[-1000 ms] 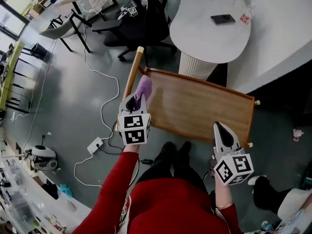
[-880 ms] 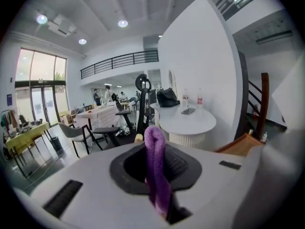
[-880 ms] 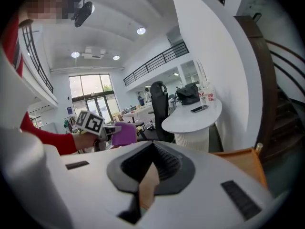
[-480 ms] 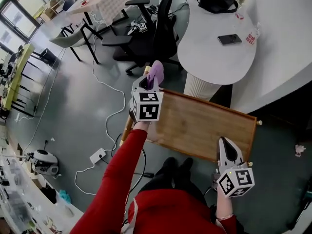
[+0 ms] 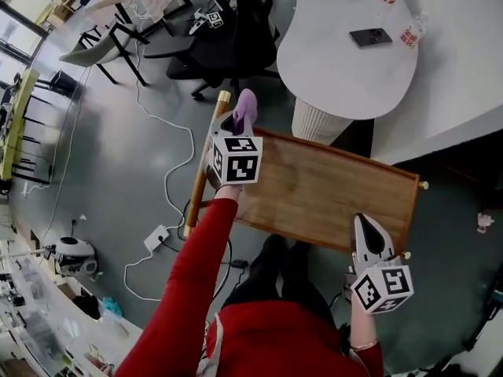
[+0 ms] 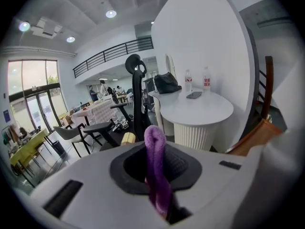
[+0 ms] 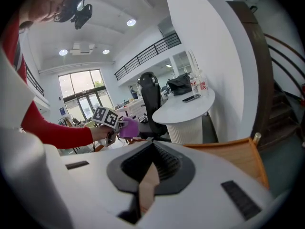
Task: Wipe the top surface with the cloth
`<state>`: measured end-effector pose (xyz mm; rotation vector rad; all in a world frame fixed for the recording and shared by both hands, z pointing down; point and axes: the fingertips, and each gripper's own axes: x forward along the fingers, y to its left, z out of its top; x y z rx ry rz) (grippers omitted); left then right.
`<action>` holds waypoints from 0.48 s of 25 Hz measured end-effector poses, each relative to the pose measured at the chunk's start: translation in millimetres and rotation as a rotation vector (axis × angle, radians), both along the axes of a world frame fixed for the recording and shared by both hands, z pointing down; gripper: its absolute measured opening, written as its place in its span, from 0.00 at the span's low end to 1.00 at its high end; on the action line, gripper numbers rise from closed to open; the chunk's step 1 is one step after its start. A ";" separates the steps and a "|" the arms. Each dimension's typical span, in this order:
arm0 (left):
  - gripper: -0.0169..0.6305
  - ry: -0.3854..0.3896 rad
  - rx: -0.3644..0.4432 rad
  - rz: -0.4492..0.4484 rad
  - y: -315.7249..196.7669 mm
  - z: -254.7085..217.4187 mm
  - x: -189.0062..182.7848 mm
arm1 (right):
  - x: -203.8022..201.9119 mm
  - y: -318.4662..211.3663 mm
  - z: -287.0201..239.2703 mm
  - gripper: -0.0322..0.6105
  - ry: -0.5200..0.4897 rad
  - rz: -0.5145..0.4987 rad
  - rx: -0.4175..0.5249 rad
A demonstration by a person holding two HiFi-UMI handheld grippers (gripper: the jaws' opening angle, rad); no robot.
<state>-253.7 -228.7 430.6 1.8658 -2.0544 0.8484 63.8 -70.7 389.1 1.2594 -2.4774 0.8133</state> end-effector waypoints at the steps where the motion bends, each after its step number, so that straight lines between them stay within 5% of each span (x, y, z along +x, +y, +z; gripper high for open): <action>1: 0.10 -0.014 -0.022 -0.005 3.4 9.4 1.2 | 0.1 0.4 0.6 0.06 0.001 -0.003 -0.008; 5: 0.10 -0.061 -0.116 -0.034 31.7 47.8 5.5 | -1.8 1.3 5.8 0.06 0.002 -0.021 -0.034; 12: 0.10 0.049 -0.212 -0.164 122.8 80.9 0.6 | -11.8 0.4 11.1 0.06 0.013 -0.047 -0.067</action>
